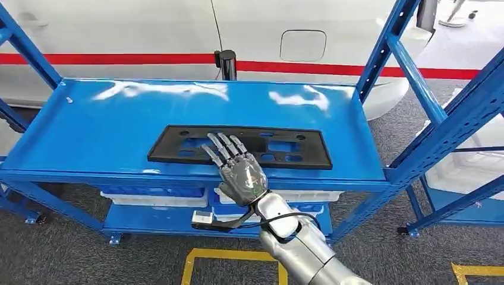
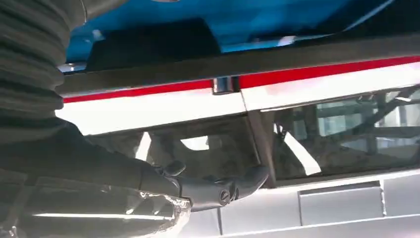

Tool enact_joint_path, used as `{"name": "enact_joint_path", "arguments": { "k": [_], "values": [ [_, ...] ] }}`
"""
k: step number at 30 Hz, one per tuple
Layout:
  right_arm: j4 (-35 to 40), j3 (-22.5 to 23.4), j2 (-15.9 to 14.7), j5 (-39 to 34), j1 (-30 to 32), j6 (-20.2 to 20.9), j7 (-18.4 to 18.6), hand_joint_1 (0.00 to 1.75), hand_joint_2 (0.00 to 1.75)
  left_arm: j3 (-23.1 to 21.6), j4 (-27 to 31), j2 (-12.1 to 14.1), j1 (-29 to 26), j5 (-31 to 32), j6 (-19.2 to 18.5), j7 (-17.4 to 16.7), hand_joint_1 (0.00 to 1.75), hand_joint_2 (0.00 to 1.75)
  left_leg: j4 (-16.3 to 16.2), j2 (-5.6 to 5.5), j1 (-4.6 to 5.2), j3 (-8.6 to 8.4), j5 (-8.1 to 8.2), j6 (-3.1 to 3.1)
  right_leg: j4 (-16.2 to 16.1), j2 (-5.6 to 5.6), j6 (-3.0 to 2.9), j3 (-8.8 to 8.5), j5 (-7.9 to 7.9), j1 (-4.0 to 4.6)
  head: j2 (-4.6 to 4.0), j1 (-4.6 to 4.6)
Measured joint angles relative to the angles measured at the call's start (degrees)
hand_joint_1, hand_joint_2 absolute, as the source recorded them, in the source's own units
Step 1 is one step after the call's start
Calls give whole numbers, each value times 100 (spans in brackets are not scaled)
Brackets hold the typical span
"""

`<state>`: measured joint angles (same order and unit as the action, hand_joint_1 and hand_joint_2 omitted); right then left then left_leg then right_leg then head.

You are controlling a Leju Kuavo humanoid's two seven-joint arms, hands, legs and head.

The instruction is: Take the parts from the cabinet and place them on the table.

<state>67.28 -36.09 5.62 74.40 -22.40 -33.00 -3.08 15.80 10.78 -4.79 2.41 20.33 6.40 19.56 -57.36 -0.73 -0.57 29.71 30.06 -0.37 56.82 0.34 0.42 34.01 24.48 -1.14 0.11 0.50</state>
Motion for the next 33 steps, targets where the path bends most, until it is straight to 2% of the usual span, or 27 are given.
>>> {"name": "enact_joint_path", "arguments": {
  "k": [1, 3, 4, 5, 6, 7, 9, 10, 11, 12, 14, 15, 16, 17, 18, 19, 24, 25, 27, 29, 33],
  "values": [
    [0, 4, 0, 0, -14, -7, 2, 0, 175, 0, 0, 0, 2, 0, 9, 0, 0, 0, -214, 21, 12, 73, 105, 30, -16, 0, -57, -42, 33, 9, 0, -2],
    [0, 33, 7, -7, -28, -24, 15, 0, 175, 2, 0, -4, 1, 4, 11, 0, 0, 0, -1125, 29, -30, 562, 494, 107, -16, -18, -125, -108, 82, 6, 0, -2],
    [0, 54, 7, -4, -21, -39, 39, 0, 175, 2, 0, -6, -5, 7, 20, 0, 0, 0, -1572, 30, -50, 851, 637, 144, -15, -17, -129, -129, 113, 6, 0, -4],
    [0, 77, 6, 2, -10, -52, 59, 0, 175, 7, 0, -4, -16, 7, 31, 0, 0, 0, -1852, 33, -70, 1092, 647, 171, -14, -14, -122, -155, 139, 5, 0, -4],
    [0, 101, 4, 11, -5, -55, 81, 0, 175, 9, 0, -2, -20, 7, 39, 0, 0, 0, -1832, 39, -88, 1162, 527, 186, -13, -8, -109, -183, 163, -4, 0, -4],
    [-2, 146, -2, 20, -1, -55, 105, 0, 175, 13, 0, 0, -21, 7, 55, 0, 0, 0, -1516, 57, -113, 1098, 214, 202, -12, 6, -81, -239, 208, -20, 0, -4],
    [-2, 199, -9, 26, -3, -55, 133, 0, 175, 37, 0, 13, -20, 7, 76, 0, 0, 0, -463, 74, -147, 677, -462, 227, -10, 17, -9, -375, 301, -53, 0, -4],
    [-4, 223, -11, 24, -6, -55, 142, 0, 175, 46, -7, 0, -24, 7, 76, 0, 0, 0, -122, 90, -163, 556, -588, 234, -7, 18, 37, -369, 338, -23, 0, -9],
    [-7, 251, -15, 39, -19, -55, 160, 0, 175, 55, -11, -7, -12, 7, 77, 0, 0, 0, -50, 48, -126, 450, -500, 183, 16, 31, 90, -379, 386, 28, 0, -13],
    [-11, 282, -20, 85, -25, -44, 203, 0, 175, 57, -11, -11, -8, 11, 76, -2, 0, 0, -65, 45, -115, 476, -493, 137, -5, 27, 110, -389, 382, 29, 0, 22],
    [-39, 321, -15, 212, -30, 29, 330, 0, 175, 63, -11, -11, -17, 18, 76, 0, 0, 0, -66, 44, -53, 477, -492, 44, -47, 28, 192, -416, 378, 33, 0, 17],
    [-64, 341, -15, 271, -40, 72, 396, 0, 175, 68, -9, -11, -14, 24, 79, 2, 0, 0, -4, 47, -81, 428, -520, -18, -23, 27, 233, -405, 426, 33, 0, 15],
    [-114, 385, -20, 343, -52, 101, 476, 0, 175, 81, -9, -11, -16, 48, 96, 31, 0, 0, -8, 38, -40, 415, -509, -29, 96, 18, 231, -374, 457, 6, 0, 24],
    [-177, 419, -18, 413, -85, 148, 542, 0, 175, 90, -11, -11, -5, 68, 126, 59, 0, 0, -32, 18, -27, 401, -495, -24, 61, 19, 230, -409, 286, 26, 0, 44],
    [-250, 450, -24, 479, -115, 221, 632, 0, 175, 92, -11, -20, 1, 74, 164, 96, 0, 0, -29, 9, 6, 397, -487, -20, 18, 7, 174, -450, 358, 19, 0, 42],
    [-325, 483, -24, 563, -140, 312, 736, 0, 175, 96, -9, -26, 5, 83, 214, 129, 0, 0, -33, -1, 22, 404, -471, -44, -59, -4, 128, -498, 420, 1, 0, 48],
    [-612, 596, -18, 888, -310, 722, 1130, 0, 175, 109, -9, -55, 1, 92, 369, 229, 0, 0, -34, 0, 41, 389, -450, -77, -124, -4, 146, -500, 428, -11, 0, 44],
    [-665, 610, -18, 953, -359, 820, 1224, 0, 175, 109, -9, -59, 0, 94, 391, 243, 0, 0, -33, 0, 42, 374, -436, -99, -134, -5, 152, -513, 433, -12, 0, 44],
    [-756, 623, -9, 1010, -425, 909, 1294, 0, 175, 114, -11, -66, 0, 98, 398, 256, 0, 0, -32, -1, 42, 360, -435, -100, -142, -6, 182, -531, 440, -12, 0, 44],
    [-831, 645, -7, 1051, -463, 927, 1349, 0, 175, 122, -11, -70, -1, 101, 400, 267, 0, 0, -32, -2, 41, 352, -436, -100, -142, -6, 187, -538, 436, -11, 0, 41],
    [-949, 680, -4, 1187, -539, 1091, 1745, 0, 175, 177, -11, -74, -4, 114, 409, 315, 0, 0, -31, 1, 33, 327, -436, -100, -142, -6, 194, -553, 433, -11, 0, 42]
  ]
}}
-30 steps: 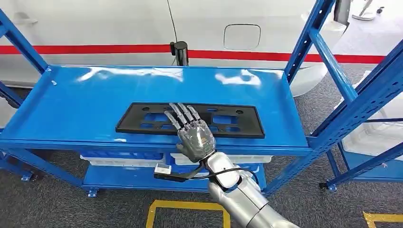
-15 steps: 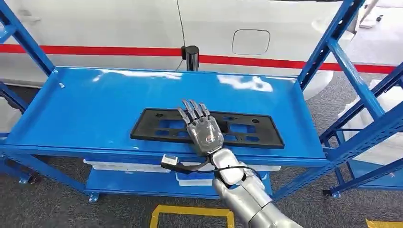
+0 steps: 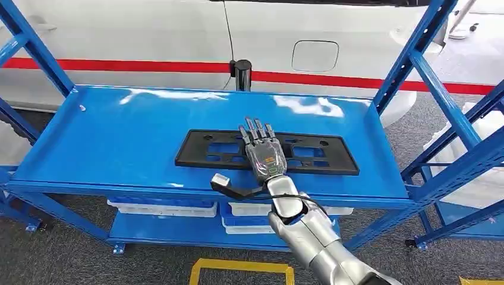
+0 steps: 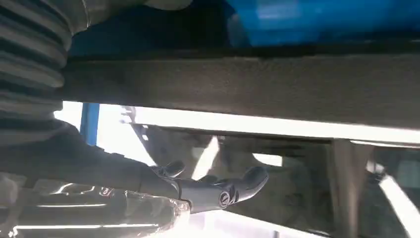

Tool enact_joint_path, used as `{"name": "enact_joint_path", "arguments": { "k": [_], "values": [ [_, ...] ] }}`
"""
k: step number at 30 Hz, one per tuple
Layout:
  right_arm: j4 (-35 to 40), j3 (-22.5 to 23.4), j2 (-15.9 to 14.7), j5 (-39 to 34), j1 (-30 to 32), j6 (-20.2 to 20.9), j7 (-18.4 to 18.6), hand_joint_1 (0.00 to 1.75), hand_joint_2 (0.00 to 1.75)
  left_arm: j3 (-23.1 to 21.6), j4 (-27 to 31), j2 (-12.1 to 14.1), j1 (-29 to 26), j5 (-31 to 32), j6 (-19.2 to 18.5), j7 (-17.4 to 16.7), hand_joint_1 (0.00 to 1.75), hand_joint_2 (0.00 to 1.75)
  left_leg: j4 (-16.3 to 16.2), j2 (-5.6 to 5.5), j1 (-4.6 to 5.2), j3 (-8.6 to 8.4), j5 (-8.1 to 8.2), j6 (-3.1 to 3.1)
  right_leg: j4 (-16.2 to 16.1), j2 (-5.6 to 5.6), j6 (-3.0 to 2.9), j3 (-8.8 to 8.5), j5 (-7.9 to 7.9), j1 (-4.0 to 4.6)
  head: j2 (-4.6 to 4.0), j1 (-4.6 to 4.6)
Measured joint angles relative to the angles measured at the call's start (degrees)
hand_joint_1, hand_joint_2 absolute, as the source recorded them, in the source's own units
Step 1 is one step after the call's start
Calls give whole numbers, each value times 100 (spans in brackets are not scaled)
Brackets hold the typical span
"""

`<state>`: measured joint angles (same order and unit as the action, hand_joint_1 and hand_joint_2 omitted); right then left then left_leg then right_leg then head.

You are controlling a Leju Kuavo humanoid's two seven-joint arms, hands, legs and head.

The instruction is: Take the parts from the cabinet and place them on the table.

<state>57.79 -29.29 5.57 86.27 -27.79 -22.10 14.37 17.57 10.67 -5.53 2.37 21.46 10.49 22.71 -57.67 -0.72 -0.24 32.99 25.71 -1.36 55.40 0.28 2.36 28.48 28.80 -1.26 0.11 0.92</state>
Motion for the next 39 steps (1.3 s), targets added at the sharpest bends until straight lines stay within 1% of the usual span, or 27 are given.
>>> {"name": "enact_joint_path", "arguments": {
  "k": [5, 6, 7, 8, 9, 10, 17, 22, 26, 29, 31, 32, 34, 36, 39],
  "values": [
    [-142, 101, -9, 26, -82, -4, 493, 2, 175, 77, 0, -15, -7, 29, 39, 4, 0, 0, 0, 4, -25, -21, 3, 7, 0, 0, -1, -13, 0, 1, 0, 0],
    [-149, 103, -13, 26, -83, -7, 564, 40, 175, 77, 0, -17, -7, 44, 42, 4, 0, 0, 1, 4, -29, -23, 3, 8, 0, 0, -1, -15, 0, 3, 0, 0],
    [-151, 105, -20, 26, -83, -7, 642, 98, 175, 77, 0, -22, -8, 64, 46, 4, 0, 0, 1, 4, -32, -26, 3, 8, 0, 0, -1, -18, 0, 6, 0, 0],
    [-159, 105, -26, 26, -77, -7, 681, 141, 175, 77, 0, -24, -8, 70, 46, 4, 0, 0, 1, 4, -34, -27, 3, 8, 0, 0, -1, -18, 0, 9, 0, 0],
    [-166, 105, -39, 26, -70, -4, 714, 168, 175, 77, 0, -26, -8, 72, 46, 4, 0, 0, 1, 4, -35, -27, 3, 9, 1, 0, -1, -19, 0, 11, 0, 0],
    [-166, 103, -52, 26, -58, 4, 745, 175, 175, 77, 0, -26, -9, 81, 46, 4, 0, 0, 1, 4, -36, -27, 3, 9, 1, 0, -1, -18, 0, 13, 0, 0],
    [-170, 107, -129, 26, 59, 35, 784, 175, 175, 77, 0, -28, -9, 166, 46, -15, 0, 0, 2, 15, -40, -26, 3, 11, 2, 1, -1, -16, 0, 16, 0, 0],
    [-159, 144, -140, 28, 115, 35, 659, 175, 175, 77, 0, -26, -8, 201, 46, -44, 0, 0, 3, 17, -41, -24, 5, 15, 3, 2, -2, -14, 1, 17, 0, 0],
    [-146, 160, -149, 28, 125, 17, 627, 175, 175, 77, 2, -26, -7, 203, 48, -44, 0, 0, 4, 17, -42, -24, 7, 17, 3, 1, -3, -12, 2, 18, 0, 0],
    [-144, 166, -160, 24, 129, -88, 524, 175, 175, 77, 0, -24, -8, 232, 48, -44, 0, 0, 4, 18, -43, -24, 7, 17, 3, 2, -3, -12, 2, 19, 0, 0],
    [-131, 208, -160, -66, 163, -232, 287, 175, 175, 77, 2, -24, -8, 262, 46, -44, 0, 0, 4, 18, -43, -24, 7, 17, 3, 2, -3, -13, 2, 20, 0, 0],
    [-109, 236, -155, -241, 186, -280, 58, 175, 175, 77, 0, -24, -9, 282, 46, -42, 0, 0, 4, 20, -43, -24, 7, 17, 3, 3, -3, -14, 2, 21, 0, 0],
    [-16, 280, -149, -907, 226, -334, -575, 175, 175, 79, 0, -20, -8, 319, 33, -33, 0, 0, 4, 26, -44, -23, 7, 17, 3, 13, -2, -14, 1, 27, 0, 0],
    [153, 304, -138, -1559, 281, -466, -1125, 175, 175, 83, 0, -20, -6, 370, 26, -22, 0, 0, 4, 29, -48, -24, 7, 18, 3, 17, -2, -13, 1, 34, 0, 0],
    [468, 315, -146, -2068, 363, -976, -1610, 175, 175, 105, 0, -20, -9, 391, 26, -7, 0, 0, 4, 29, -50, -22, 7, 18, 3, 15, -2, -11, 1, 35, 0, 0]
  ]
}}
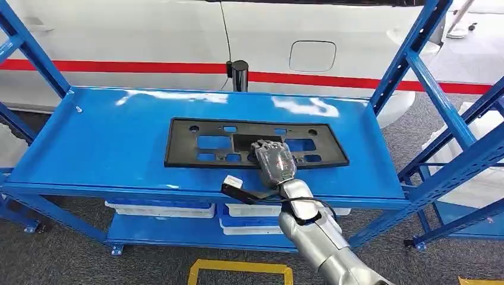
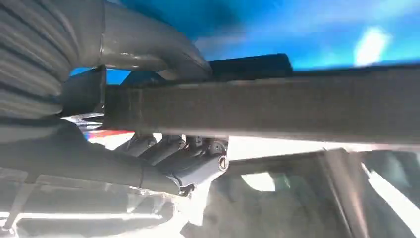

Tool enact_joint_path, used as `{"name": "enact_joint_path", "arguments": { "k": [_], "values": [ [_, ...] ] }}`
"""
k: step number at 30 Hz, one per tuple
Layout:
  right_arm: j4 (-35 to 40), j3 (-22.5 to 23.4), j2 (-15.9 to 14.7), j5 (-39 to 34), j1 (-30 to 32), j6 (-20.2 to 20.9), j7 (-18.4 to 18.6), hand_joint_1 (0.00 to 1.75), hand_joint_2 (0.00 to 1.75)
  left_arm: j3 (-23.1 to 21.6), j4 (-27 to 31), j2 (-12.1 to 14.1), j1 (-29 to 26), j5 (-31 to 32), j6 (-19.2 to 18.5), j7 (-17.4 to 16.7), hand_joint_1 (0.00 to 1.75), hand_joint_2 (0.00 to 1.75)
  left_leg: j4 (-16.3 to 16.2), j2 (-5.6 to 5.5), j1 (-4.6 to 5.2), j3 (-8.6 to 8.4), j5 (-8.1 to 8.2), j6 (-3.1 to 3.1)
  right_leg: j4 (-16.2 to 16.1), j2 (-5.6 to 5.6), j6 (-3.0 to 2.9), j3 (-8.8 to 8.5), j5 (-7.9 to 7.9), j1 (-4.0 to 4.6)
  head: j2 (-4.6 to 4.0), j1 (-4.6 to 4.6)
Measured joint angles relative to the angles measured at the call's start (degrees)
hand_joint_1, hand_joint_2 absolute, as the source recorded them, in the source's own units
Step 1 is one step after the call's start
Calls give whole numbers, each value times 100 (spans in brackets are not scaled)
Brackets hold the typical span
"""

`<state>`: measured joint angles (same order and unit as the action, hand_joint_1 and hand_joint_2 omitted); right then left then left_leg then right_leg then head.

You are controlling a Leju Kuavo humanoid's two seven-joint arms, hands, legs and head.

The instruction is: Take the parts from the cabinet and place them on the table.

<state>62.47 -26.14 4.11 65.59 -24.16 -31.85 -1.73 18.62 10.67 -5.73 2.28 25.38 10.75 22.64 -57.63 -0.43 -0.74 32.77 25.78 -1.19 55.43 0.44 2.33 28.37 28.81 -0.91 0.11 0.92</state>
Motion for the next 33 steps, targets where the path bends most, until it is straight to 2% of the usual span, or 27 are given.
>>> {"name": "enact_joint_path", "arguments": {
  "k": [3, 6, 9, 12, 14, 16, 19, 21, 23, 24, 30, 33],
  "values": [
    [352, 26, -9, -233, 45, -483, -279, 175, 175, 11, 0, -4, 0, 28, 13, 20, 0, 0, 0, 0, 0, 1, 0, 0, 0, 0, 0, 2, 0, 0, 0, 0],
    [704, 149, -4, 106, 171, -705, -422, 175, 175, 46, 0, -13, 0, 66, 28, 35, 0, 0, 0, -6, 0, 10, 0, 0, 1, -2, 0, 4, 0, 1, 0, 0],
    [1158, 532, 173, 401, 385, -738, -1134, 175, 175, 63, 0, -20, -8, 109, 72, 42, 0, 0, 0, -6, 1, 29, -4, 3, 7, -1, 4, -27, -5, 10, 0, 0],
    [1480, 875, 398, 118, 507, -751, -1819, 175, 175, 83, 0, -26, -9, 118, 81, 50, 0, 0, 0, -7, 1, 30, -4, 3, 7, -2, 3, -26, -3, 18, 0, 0],
    [1573, 949, 466, -667, 507, -751, -2058, 175, 175, 109, 0, -35, -11, 118, 85, 66, 0, 0, 1, -10, 2, 32, -4, 3, 7, -3, 2, -27, -2, 18, 0, 0],
    [1656, 914, 468, -1471, 499, -760, -2109, 175, 175, 131, 0, -37, -10, 118, 87, 83, 0, 0, 2, -7, 2, 32, -3, 3, 7, -3, 1, -26, -1, 19, 0, 0],
    [1746, 866, 464, -1981, 490, -678, -2117, 175, 175, 148, 0, -39, -10, 118, 87, 89, 0, 0, 2, -4, 2, 32, -3, 3, 6, -1, 2, -25, -2, 19, 0, 0],
    [1864, 728, 415, -3360, 480, -57, -2192, 175, 175, 166, 0, -42, -9, 116, 72, 96, 0, 0, 2, -4, 2, 31, -3, 3, 6, -2, 2, -23, -2, 18, 0, 0],
    [2028, 592, 343, -4808, 448, 804, -2214, 175, 175, 214, 0, -42, -10, 116, 55, 107, 0, 0, 1, -5, 2, 30, -4, 3, 6, -2, 2, -19, -2, 18, 0, 0],
    [2121, 558, 306, -5275, 411, 1127, -2231, 175, 175, 231, 0, -42, -10, 116, 50, 113, 0, 175, 2, -3, 2, 27, -3, 3, 6, -1, 1, -18, -2, 18, 0, 0],
    [2353, 440, 129, -7012, 373, 2393, -2353, 175, 175, 273, 0, -44, -5, 120, 20, 181, 0, 175, 2, -4, 1, 25, 0, 6, 5, -2, 0, 19, 0, 18, 0, 0],
    [2389, 391, 63, -7276, 371, 2611, -2353, 175, 175, 313, 0, -46, -6, 120, 20, 188, 0, 175, 2, -4, 1, 27, 0, 6, 6, -2, 0, 18, 0, 18, 0, 0]
  ]
}}
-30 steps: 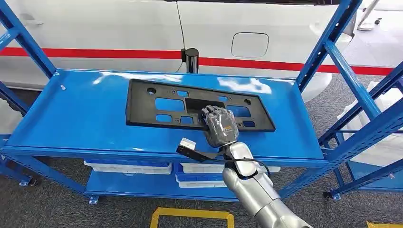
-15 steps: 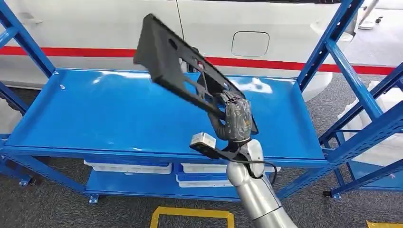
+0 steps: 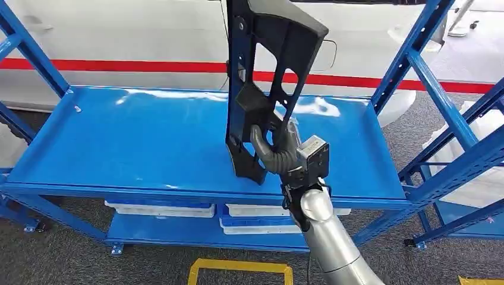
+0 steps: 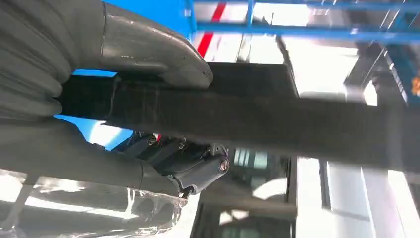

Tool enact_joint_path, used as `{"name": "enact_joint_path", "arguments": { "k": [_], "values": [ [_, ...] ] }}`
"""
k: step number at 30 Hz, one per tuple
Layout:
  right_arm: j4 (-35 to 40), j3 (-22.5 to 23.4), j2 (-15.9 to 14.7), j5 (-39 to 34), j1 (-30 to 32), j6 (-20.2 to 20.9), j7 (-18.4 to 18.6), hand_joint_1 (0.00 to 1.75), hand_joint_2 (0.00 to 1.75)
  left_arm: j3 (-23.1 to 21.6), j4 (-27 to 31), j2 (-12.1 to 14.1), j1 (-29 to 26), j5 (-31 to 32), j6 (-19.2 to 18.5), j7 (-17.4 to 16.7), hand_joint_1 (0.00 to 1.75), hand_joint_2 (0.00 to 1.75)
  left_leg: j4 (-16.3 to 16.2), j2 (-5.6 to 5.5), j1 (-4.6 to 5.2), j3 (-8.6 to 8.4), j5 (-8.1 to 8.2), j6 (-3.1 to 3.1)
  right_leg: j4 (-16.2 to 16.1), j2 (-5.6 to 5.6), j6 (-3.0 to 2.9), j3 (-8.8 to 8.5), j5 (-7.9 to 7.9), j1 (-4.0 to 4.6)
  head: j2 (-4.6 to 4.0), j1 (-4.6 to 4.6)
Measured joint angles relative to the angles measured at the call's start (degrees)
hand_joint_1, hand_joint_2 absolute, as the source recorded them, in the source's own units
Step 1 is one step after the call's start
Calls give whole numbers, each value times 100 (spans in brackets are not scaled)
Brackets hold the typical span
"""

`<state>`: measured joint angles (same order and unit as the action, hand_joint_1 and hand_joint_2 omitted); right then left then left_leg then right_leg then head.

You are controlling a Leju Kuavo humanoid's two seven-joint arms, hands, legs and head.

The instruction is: Take the parts from the cabinet and place them on the table.

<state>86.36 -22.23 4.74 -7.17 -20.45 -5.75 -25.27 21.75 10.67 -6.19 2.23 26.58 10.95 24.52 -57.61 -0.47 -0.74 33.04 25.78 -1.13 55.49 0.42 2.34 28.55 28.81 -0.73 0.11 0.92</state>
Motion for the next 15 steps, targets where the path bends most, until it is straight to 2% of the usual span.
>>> {"name": "enact_joint_path", "arguments": {
  "k": [6, 13, 15],
  "values": [
    [35, -118, -81, -194, -117, 35, 4, 175, 175, 76, 2, -9, 2, 11, -140, -9, 0, 175, -1, 0, 0, 9, -3, -1, 3, 0, 2, -37, -2, 1, 0, 0],
    [133, -232, -138, -210, -215, -15, 7, 175, 175, 79, 0, -9, 4, 74, -133, -22, 0, 175, -1, -1, 1, 10, -2, -1, 2, 0, 1, -36, -2, 1, 0, 0],
    [166, -249, -155, -212, -215, -29, 5, 175, 175, 79, 2, -9, 5, 111, -22, -59, 0, 175, -1, -2, 1, 10, -2, -1, 2, 0, 1, -36, -2, 1, 0, 0]
  ]
}}
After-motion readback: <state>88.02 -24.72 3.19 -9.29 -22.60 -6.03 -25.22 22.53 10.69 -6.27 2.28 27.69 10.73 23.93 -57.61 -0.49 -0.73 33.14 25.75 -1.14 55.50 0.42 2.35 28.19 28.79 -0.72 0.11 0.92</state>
